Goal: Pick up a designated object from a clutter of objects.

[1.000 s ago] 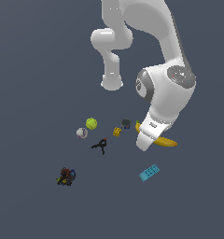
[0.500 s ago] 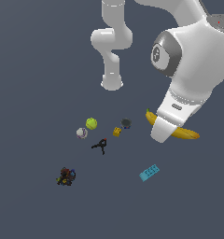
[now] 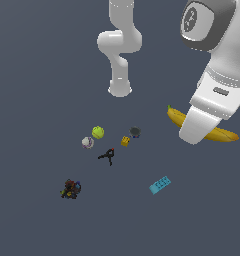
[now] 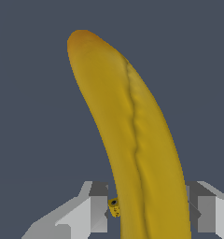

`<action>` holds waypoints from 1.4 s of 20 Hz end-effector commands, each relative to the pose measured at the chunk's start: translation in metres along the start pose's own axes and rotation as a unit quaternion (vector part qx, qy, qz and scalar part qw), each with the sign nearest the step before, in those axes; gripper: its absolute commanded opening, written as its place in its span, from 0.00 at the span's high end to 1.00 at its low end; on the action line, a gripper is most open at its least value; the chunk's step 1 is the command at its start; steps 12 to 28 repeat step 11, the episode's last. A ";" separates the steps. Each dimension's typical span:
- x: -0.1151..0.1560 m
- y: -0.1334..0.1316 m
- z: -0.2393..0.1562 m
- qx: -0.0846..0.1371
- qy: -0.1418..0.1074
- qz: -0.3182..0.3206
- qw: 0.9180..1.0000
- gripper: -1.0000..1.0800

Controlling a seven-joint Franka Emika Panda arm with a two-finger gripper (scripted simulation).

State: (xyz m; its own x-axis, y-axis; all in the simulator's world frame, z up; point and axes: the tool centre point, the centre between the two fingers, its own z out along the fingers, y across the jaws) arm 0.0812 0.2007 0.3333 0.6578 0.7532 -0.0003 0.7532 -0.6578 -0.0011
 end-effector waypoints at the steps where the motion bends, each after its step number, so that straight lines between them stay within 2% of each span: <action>1: 0.004 0.001 -0.012 0.000 0.000 0.000 1.000 1.00; 8: 0.009 0.002 -0.026 0.000 0.000 0.000 1.000 1.00; 28: 0.010 0.003 -0.026 0.000 0.000 0.000 1.000 1.00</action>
